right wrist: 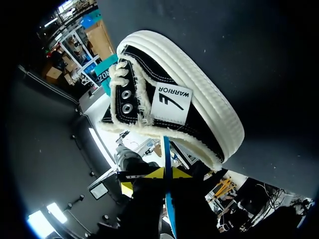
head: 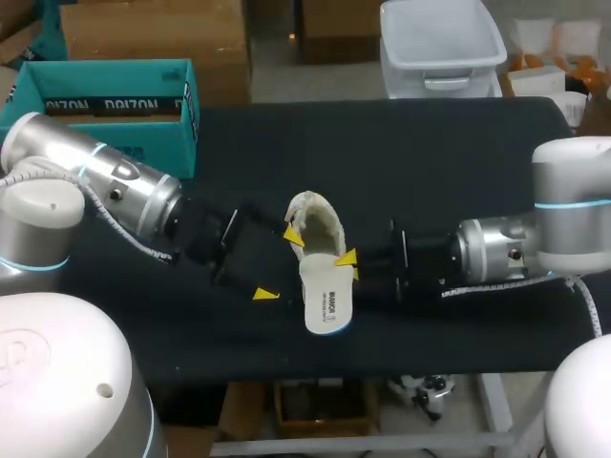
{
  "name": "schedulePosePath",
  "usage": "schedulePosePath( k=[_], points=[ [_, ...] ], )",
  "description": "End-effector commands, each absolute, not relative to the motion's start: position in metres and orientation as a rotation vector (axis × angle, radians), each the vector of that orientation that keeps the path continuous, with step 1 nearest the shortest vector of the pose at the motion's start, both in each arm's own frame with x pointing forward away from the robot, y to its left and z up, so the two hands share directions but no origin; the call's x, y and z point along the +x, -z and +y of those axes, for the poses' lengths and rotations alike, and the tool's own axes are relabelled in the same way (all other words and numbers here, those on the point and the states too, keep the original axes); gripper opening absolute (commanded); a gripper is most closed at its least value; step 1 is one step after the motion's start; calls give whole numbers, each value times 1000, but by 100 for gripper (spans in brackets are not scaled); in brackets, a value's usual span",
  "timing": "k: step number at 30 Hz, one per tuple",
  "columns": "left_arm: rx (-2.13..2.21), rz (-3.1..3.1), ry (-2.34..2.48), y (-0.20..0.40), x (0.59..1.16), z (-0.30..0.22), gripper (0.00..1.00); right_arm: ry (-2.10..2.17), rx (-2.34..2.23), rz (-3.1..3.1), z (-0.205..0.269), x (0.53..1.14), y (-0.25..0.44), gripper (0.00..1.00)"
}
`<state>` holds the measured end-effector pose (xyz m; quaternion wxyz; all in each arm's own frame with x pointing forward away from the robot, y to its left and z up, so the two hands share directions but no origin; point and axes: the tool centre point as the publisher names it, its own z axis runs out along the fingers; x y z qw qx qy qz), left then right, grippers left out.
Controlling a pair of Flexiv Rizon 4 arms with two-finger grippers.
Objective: Open the shoe tongue, take the insole out of the shoe, put the insole back into the shoe, and pack the shoe into the shoebox
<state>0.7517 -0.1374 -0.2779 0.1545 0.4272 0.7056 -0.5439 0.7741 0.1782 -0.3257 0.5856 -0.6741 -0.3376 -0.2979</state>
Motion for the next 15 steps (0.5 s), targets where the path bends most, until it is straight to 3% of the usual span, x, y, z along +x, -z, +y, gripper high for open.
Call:
schedulePosePath(
  k=[1,9,10,15],
  points=[
    [1116,1996,1545,286,749,-145,100,707,-1554,-780,180,777,334,0],
    [1090,2030,1505,298,755,-154,97,703,-1559,-760,175,780,335,0],
    [1084,2034,1507,300,755,-155,89,705,-1561,-756,174,782,337,0],
    [1048,2042,1488,309,759,-156,78,711,-1559,-743,173,787,343,0]
  ],
)
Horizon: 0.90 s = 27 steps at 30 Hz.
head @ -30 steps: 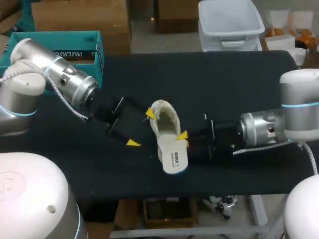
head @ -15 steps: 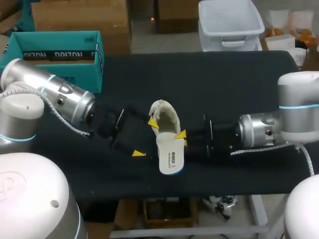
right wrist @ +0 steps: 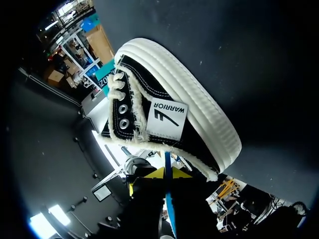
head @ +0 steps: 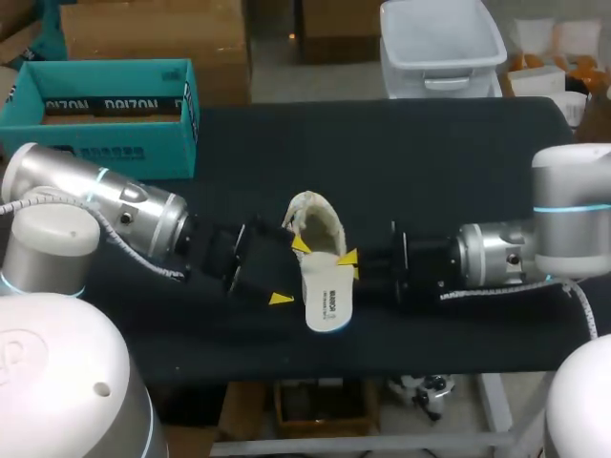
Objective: Open the shoe tongue, take the insole out of the shoe, put the insole back into the shoe, and pack the shoe into the shoebox
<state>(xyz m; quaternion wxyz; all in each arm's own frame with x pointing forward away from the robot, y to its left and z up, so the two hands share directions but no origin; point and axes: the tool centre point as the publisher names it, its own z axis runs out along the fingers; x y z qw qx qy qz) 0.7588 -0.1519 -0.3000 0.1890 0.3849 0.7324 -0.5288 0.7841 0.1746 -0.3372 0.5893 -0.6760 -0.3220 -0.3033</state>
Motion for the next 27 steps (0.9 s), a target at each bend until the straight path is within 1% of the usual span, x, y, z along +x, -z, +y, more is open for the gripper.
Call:
schedulePosePath(
  k=[1,9,11,13,14,15,16,18,19,20,21,27],
  points=[
    [1040,2049,1484,311,760,-156,73,712,-1560,-742,173,788,344,0],
    [972,2059,1460,325,774,-158,67,724,-1550,-739,174,798,347,0],
    [952,2057,1452,327,777,-159,67,722,-1548,-738,175,800,348,0],
    [937,2048,1465,329,780,-160,62,722,-1546,-737,175,801,349,0],
    [935,2040,1473,329,780,-160,52,721,-1546,-737,175,802,349,0],
    [935,2039,1476,329,781,-160,46,721,-1545,-737,175,802,349,0],
    [934,2039,1475,329,781,-160,43,720,-1545,-736,175,802,349,0],
    [935,2031,1479,329,781,-160,33,720,-1546,-735,174,802,349,0],
    [937,2028,1479,329,781,-161,21,720,-1548,-734,174,801,348,0],
    [937,2027,1480,329,782,-161,13,720,-1549,-734,174,801,348,0],
    [938,2026,1481,330,782,-161,11,720,-1549,-733,174,801,348,0],
    [940,2032,1489,336,784,-167,11,720,-1546,-730,174,802,351,0]
  ],
)
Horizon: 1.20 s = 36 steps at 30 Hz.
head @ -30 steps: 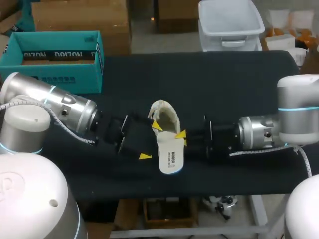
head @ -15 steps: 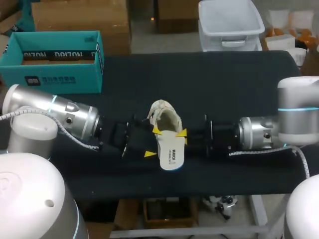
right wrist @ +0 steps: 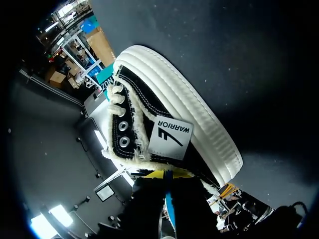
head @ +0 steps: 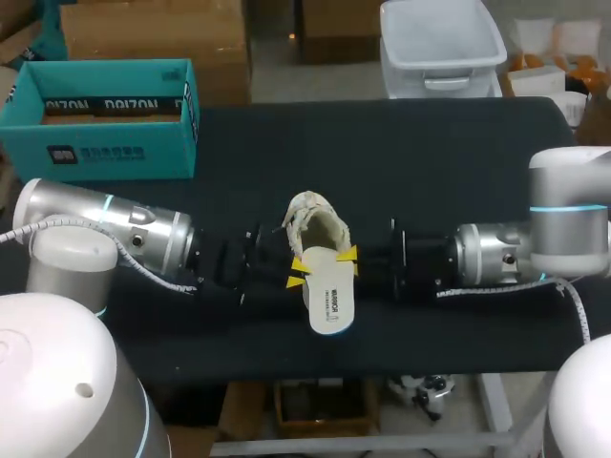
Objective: Open the shoe tongue, take the insole out of the shoe, put the insole back into the shoe, and pack the shoe into the shoebox
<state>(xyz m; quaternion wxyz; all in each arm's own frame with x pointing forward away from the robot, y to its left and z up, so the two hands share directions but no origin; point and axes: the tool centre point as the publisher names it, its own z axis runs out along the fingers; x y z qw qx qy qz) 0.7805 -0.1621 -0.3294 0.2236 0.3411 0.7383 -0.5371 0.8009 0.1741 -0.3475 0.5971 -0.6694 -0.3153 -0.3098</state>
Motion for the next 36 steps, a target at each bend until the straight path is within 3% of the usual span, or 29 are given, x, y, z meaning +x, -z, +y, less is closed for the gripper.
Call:
schedulePosePath(
  k=[1,4,21,22,24,25,27,28,31,33,36],
  points=[
    [940,2032,1489,337,786,-167,11,719,-1546,-729,174,803,351,0],
    [927,2028,1482,339,788,-168,0,713,-1546,-728,174,805,353,0],
    [874,2018,1464,345,801,-166,0,701,-1550,-745,176,812,350,0],
    [872,2016,1465,345,802,-166,0,701,-1551,-745,176,811,350,6],
    [871,2013,1469,344,802,-165,0,699,-1561,-749,175,806,346,45],
    [870,2011,1469,344,802,-165,0,702,-1571,-753,174,804,344,49],
    [869,2007,1470,342,802,-164,0,702,-1588,-759,172,798,338,92],
    [868,2005,1470,341,802,-164,0,706,-1597,-762,171,793,334,98],
    [865,1999,1470,340,802,-164,0,711,-1619,-768,169,786,327,98],
    [863,1997,1471,340,802,-164,0,708,-1628,-771,168,781,323,86],
    [858,1995,1473,340,802,-164,0,702,-1632,-774,169,780,322,42]
  ],
)
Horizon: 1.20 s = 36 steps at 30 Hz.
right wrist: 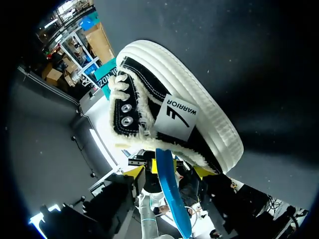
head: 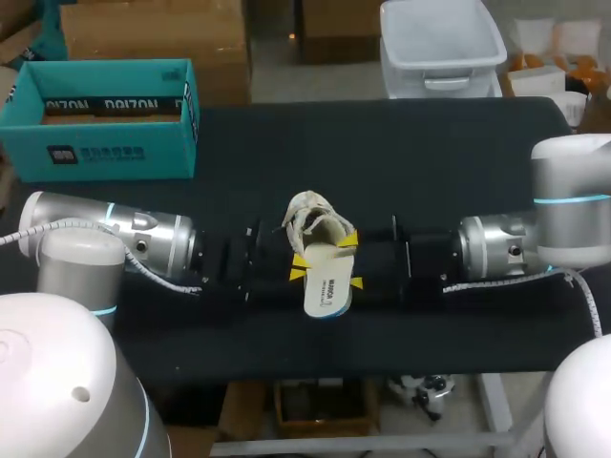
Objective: Open the shoe tongue, take the insole out of the shoe, put the insole back into the shoe, and pack the shoe into the shoebox
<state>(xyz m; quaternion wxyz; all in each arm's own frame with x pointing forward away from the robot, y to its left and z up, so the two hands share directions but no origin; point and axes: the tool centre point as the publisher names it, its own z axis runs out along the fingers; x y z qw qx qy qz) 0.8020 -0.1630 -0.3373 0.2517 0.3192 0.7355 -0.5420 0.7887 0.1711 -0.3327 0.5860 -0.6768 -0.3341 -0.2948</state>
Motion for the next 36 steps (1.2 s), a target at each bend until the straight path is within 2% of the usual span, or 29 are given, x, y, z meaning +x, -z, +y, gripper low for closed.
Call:
schedulePosePath(
  k=[1,3,5,13,14,15,17,22,25,26,27,36],
  points=[
    [857,1995,1473,340,802,-164,0,700,-1632,-774,170,780,322,37],
    [859,1995,1474,339,801,-165,0,692,-1631,-774,170,780,324,12],
    [862,1994,1474,338,801,-165,0,683,-1628,-772,171,781,328,0],
    [865,1986,1477,334,798,-164,0,663,-1612,-766,173,780,335,0],
    [866,1985,1478,334,797,-165,6,660,-1611,-765,174,780,335,0],
    [871,1981,1478,333,796,-165,26,658,-1609,-763,174,780,337,0],
    [880,1974,1478,331,793,-167,30,656,-1606,-761,174,780,338,0],
    [897,1959,1490,329,788,-171,32,660,-1605,-757,174,779,339,0],
    [900,1957,1491,330,788,-174,27,659,-1602,-757,174,779,340,0],
    [899,1958,1491,331,790,-176,5,658,-1601,-757,175,779,340,0],
    [898,1959,1490,332,790,-176,0,658,-1601,-757,175,780,341,0],
    [887,1987,1466,340,800,-178,0,660,-1594,-761,176,789,348,0]
  ],
)
